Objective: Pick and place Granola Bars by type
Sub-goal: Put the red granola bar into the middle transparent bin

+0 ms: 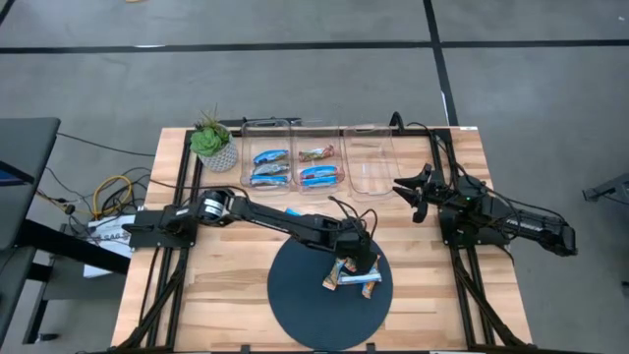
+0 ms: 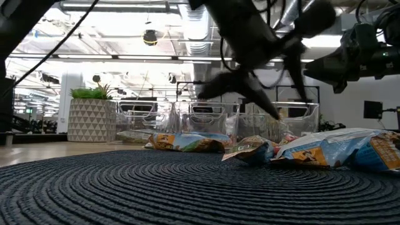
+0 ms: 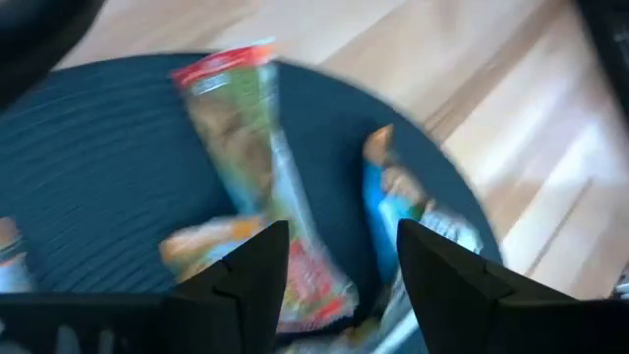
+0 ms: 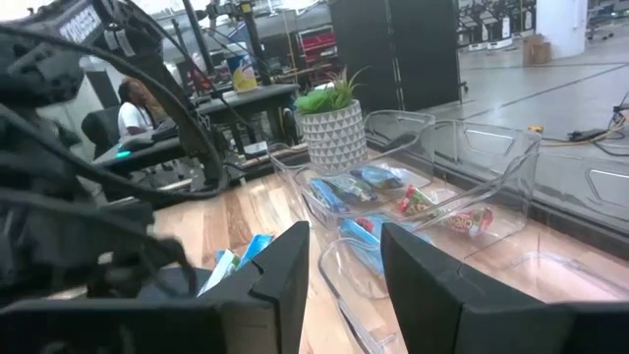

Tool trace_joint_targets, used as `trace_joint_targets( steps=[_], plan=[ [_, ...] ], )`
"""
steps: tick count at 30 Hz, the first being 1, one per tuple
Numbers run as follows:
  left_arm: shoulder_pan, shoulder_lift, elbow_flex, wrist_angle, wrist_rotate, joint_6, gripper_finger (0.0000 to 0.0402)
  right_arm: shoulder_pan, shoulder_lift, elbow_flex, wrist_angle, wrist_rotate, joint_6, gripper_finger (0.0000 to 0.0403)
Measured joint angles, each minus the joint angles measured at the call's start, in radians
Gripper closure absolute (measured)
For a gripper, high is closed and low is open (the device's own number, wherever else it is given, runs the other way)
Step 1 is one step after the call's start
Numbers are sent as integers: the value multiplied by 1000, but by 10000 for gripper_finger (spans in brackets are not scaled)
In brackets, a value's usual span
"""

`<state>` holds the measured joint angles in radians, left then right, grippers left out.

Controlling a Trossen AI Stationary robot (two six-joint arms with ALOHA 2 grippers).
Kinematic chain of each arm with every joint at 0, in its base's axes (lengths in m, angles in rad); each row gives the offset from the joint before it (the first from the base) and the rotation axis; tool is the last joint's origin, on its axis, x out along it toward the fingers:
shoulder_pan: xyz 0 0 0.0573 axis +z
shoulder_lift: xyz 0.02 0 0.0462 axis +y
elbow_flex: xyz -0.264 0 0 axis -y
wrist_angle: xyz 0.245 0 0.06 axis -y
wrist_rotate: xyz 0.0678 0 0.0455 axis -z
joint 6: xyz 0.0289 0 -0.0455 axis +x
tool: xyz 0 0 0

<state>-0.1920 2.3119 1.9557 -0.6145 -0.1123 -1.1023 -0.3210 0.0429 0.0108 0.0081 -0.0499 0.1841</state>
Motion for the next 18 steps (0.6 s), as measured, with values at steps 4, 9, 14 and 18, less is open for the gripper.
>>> trace_joint_targets(
  steps=[4, 9, 14, 18],
  plan=[
    [8, 38, 19, -14, 12, 35, 205, 0, 4, -1, 5, 0, 0, 280],
    [15, 80, 51, -11, 37, 48, 192, 0, 3, -1, 5, -1, 0, 280],
    [17, 82, 54, -22, 8, 86, 190, 0, 4, -1, 1, -1, 0, 280],
    [22, 82, 54, -30, 1, 103, 190, 0, 4, 0, 1, -1, 0, 280]
  ],
)
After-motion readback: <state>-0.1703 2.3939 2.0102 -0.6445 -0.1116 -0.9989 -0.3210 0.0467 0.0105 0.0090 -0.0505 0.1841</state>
